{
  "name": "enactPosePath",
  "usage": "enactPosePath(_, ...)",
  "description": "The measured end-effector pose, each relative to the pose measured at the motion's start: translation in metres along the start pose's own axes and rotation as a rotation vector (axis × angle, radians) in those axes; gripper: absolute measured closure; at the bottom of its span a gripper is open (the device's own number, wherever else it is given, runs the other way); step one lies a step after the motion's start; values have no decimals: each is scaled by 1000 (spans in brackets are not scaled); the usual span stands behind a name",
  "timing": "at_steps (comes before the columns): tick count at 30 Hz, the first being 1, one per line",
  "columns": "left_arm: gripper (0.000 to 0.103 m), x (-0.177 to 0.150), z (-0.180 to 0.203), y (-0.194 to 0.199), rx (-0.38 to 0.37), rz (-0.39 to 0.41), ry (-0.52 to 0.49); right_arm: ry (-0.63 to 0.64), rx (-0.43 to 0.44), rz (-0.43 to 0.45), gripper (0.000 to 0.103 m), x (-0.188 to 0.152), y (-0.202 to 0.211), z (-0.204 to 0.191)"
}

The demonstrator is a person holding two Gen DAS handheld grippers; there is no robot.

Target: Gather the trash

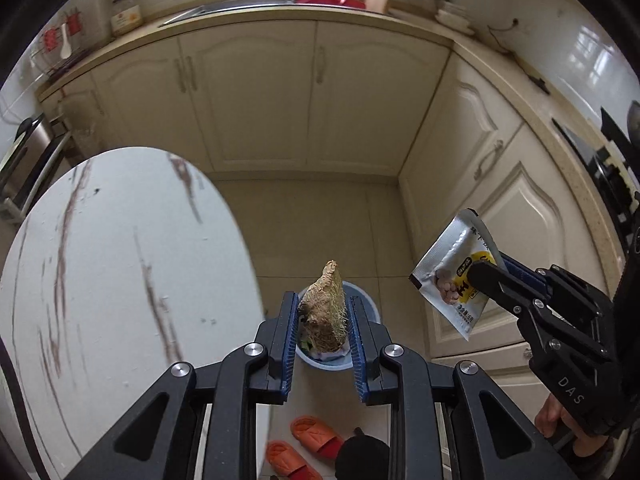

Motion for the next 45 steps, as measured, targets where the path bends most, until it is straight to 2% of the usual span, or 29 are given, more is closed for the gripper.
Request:
enactPosePath(5, 82, 17, 36, -45, -12, -59, -55, -84, -29, -14, 90, -11, -11, 43)
enactPosePath(8, 81, 23, 42, -67, -12, -84, -67, -119, -39, -34, 90, -18, -21, 65)
enactPosePath(9, 76, 27, 41, -74, -9, -90, -71, -127, -40, -43, 90, -22, -24, 70)
enactPosePath(12, 38, 32, 42, -88, 14, -90, -78, -148, -41, -74, 90, -30, -37, 84)
enactPosePath(17, 36, 34, 28, -96, 33, -81, -52, -175, -26, -105, 89, -42, -56, 93)
enactPosePath(19, 36, 31, 26, -92, 39, -75, -45, -183, -27, -105, 85, -47, -60, 94)
enactPosePath(20, 36, 30, 25, -89, 39, -70, -40, -188, -31, -106, 72, -48, -63, 94)
enactPosePath(21, 35, 29, 25, -86, 41, -64, -36, -193, -34, -109, 41, -47, -66, 95)
enactPosePath(22, 33, 27, 23, -81, 43, -56, -31, -199, -44, -106, 32, -48, -67, 94)
enactPosePath(25, 25, 18, 17, -58, 44, -19, -14, -201, -29, -105, 34, -52, -64, 88)
enactPosePath(29, 22, -7, 1, -16, 73, 55, 19, -192, -27, -98, 32, -51, -50, 73)
enactPosePath(32, 19, -32, -13, 24, 112, 137, 50, -152, -24, -76, 30, -45, -33, 47)
enactPosePath(36, 6, -72, -29, 81, 162, 260, 95, -68, -3, -23, 11, -35, 2, -5)
enactPosePath(38, 4, -95, -37, 110, 200, 311, 117, -17, 4, 13, 6, -29, 21, -35)
enactPosePath(40, 4, -123, -47, 139, 249, 364, 156, 38, 31, 56, 4, -23, 41, -68)
enactPosePath(41, 3, -136, -51, 154, 276, 391, 171, 62, 48, 69, 0, -22, 49, -84)
enactPosePath(45, 1, -196, -54, 202, 360, 476, 225, 165, 72, 117, 0, -22, 80, -147)
Point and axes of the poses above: each gripper's, at about its wrist camera, not at the fingertips, and y roughly against the way its jaws point, z to its right, x to its top, the point moved 6 cm from there along -y, roughly the way its jaws point, and after that the axes turned 4 degrees about -z, right-handed, at the moved point
